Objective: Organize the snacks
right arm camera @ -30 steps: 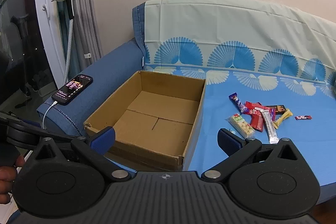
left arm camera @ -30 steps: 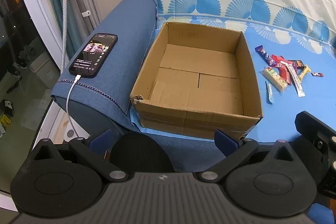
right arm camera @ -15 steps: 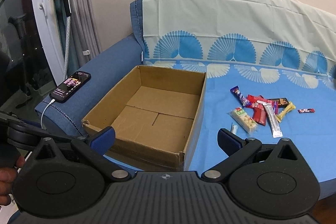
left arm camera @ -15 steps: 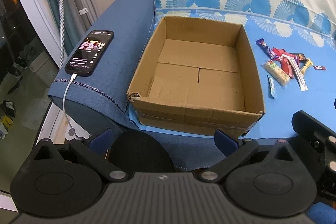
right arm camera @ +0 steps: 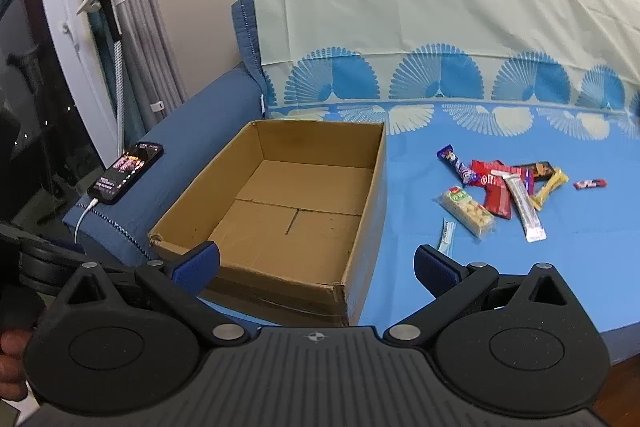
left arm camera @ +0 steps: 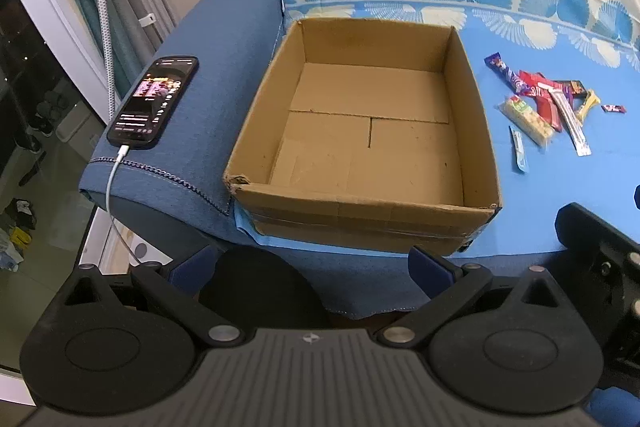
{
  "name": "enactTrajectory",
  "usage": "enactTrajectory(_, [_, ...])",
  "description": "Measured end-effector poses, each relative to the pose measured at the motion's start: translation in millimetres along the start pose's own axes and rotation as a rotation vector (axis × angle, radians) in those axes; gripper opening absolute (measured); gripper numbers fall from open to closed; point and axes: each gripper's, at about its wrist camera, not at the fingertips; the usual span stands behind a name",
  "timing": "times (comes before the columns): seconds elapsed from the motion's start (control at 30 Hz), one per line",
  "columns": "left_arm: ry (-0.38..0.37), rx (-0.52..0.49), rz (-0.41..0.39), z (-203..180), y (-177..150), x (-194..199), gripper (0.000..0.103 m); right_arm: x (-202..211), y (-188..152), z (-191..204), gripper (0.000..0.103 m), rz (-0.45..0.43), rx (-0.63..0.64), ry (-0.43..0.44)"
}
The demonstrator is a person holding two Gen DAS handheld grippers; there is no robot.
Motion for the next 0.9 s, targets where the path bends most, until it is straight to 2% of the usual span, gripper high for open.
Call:
enactTrajectory(0.27, [-0.031, -0.029, 0.039, -24.2, 17.4, -9.4, 0.103, -7.7, 4.3, -32.1, 0.103, -0.014, -0.07, 0.001])
enactTrajectory(0.5, [-0.088, -0.027, 0.104, -55.5, 43.9, -25.2, 0.103, -17.6, 13.6, -89.0, 0.103, -0.04, -0.172, -0.083])
enactTrajectory(0.53, [-0.096, -0.026, 0.111, -61.3, 49.1, -26.9, 0.103, -20.1, 15.5, -108.5, 0.103, -0.051, -0.201, -0.117])
enactTrajectory(0.57, [-0.102, -0.029, 0.118, -67.9, 55.2, -29.0, 0.103, -20.1, 15.5, -108.5, 0.103, -0.051, -0.201, -0.117])
enactTrajectory(0.73, [-0.114, -0.09, 0.118, -110.3, 93.1, -43.2, 0.103, -33.0, 28.8, -173.3, 0.103, -0.085, -0.275, -0.226])
enactTrajectory(0.8, [-0.117, -0.118, 0.112, -131.4, 111.9, -53.2, 0.103, -36.9, 31.8, -186.1, 0.103, -0.091, -0.285, -0.249])
enactTrajectory(0.9, [-0.155, -0.151, 0.103, -167.7, 142.8, -71.7, 0.103, -52.4, 39.7, -218.1, 0.103, -0.091, -0.301, -0.301])
Point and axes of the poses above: each gripper's, at about its wrist camera, not at the fingertips, and x roughly against the way its jaws point, z to its left, y to its top, and after that the axes turned 8 degrees about -x, right-handed
